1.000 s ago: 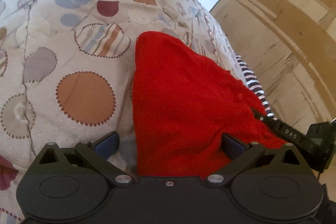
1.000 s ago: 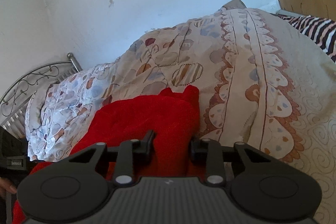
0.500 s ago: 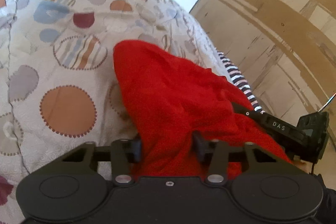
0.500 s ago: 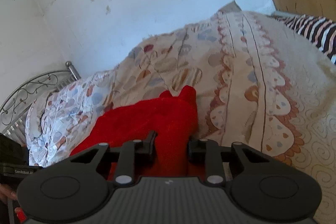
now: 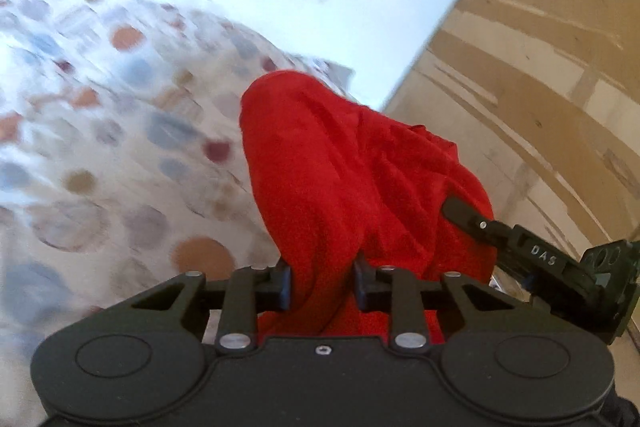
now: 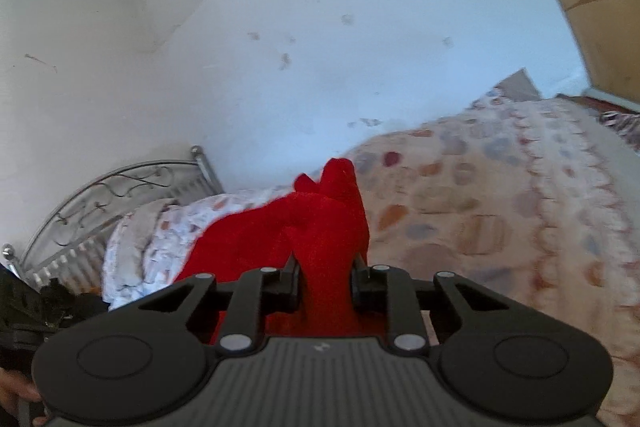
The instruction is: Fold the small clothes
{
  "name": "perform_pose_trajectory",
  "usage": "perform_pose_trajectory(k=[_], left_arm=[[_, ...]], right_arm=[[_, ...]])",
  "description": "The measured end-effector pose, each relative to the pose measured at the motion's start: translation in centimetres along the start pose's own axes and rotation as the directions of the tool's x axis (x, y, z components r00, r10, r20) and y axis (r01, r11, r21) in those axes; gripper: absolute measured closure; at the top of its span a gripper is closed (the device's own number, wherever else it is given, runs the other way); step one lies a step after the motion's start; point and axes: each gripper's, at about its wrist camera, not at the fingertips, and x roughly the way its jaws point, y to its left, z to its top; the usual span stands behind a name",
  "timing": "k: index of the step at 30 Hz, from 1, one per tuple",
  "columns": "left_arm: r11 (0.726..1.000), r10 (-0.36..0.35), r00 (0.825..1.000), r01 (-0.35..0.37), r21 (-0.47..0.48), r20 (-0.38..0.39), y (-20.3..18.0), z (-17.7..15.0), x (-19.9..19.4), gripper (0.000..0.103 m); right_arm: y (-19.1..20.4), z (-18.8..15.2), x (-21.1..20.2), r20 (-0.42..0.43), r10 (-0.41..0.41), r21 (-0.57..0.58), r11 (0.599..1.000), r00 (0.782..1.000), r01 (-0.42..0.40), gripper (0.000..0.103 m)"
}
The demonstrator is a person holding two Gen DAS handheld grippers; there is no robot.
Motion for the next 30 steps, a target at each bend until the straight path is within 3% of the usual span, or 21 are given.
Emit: perform_pose_trajectory(k=[4,7,12,17,18,23,25,27,30], left_arm=[[0.995,0.096,0.994,-0.094,-0.036,0.051,2.4,2.2,-3.0,0.078],[0.984,0.172,0.984,-0.170,-0.049,0.046,5.1,2.9,-3.5,0.078],[0.967,0.235,0.972,-0.234,-0.105,0.000,10.3,2.3,-0.5,0.078],[0.953,0.260,0.966,-0.259,-0.155,-0.014,13.3,1.1,2.4,0.073],[0.955,0.256,0.967,-0.255,-0.154,-0.008,13.5,0.8,2.6,0.070],[0.949,0.289,0.957,-0.285,-0.138,0.010,13.0,-0.3,2.7,0.028],[0.943,0.307,0.952,-0.302,-0.143,0.016,12.6,-0.7,2.4,0.022],[0.937,0.322,0.946,-0.315,-0.150,0.029,12.0,-0.8,1.5,0.014],[0.942,0.311,0.948,-0.297,-0.158,0.067,11.0,-0.8,-0.3,0.005]], right_arm=[[1.6,0.1,5.1,-0.049,0.072,0.092,0.993,0.996,-0.067,0.079],[2.4,-0.8,9.9,-0.102,0.102,0.134,0.987,0.990,-0.088,0.079],[1.9,-3.6,17.0,-0.203,0.013,0.105,0.994,0.979,0.008,0.079],[-0.1,-5.3,19.3,-0.242,-0.035,0.101,0.993,0.970,0.061,0.075],[-0.2,-5.6,19.1,-0.242,-0.030,0.107,0.993,0.970,0.058,0.071],[0.2,-6.2,17.1,-0.231,-0.064,0.035,0.997,0.971,0.074,0.051],[0.6,-6.2,16.0,-0.224,-0.071,0.006,0.997,0.972,0.074,0.042],[1.1,-5.8,14.7,-0.209,-0.078,-0.025,0.997,0.975,0.075,0.027],[2.1,-5.3,11.7,-0.155,-0.084,-0.080,0.994,0.984,0.072,0.012]])
